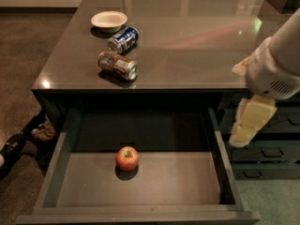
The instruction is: Pick apple from top drawer and place on counter
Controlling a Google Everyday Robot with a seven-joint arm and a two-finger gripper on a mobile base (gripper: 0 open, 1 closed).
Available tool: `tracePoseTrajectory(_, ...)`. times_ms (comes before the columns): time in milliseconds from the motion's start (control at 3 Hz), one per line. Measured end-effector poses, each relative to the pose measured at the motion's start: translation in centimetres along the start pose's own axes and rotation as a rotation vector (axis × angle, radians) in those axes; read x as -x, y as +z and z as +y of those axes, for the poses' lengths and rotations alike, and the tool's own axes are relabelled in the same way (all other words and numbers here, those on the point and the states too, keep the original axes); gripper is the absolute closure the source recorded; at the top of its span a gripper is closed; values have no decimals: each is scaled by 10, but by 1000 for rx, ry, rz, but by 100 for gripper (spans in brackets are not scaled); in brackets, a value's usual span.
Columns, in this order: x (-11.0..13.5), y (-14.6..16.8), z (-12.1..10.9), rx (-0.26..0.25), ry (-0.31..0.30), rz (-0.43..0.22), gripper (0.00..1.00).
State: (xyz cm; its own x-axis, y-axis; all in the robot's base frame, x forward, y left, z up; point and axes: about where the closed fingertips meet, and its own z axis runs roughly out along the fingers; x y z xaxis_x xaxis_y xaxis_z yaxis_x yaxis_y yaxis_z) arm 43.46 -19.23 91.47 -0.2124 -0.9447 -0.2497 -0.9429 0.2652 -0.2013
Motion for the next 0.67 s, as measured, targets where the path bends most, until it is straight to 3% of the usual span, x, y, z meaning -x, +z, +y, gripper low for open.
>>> tracePoseTrajectory(667,36,73,46,53,-35,-68,0)
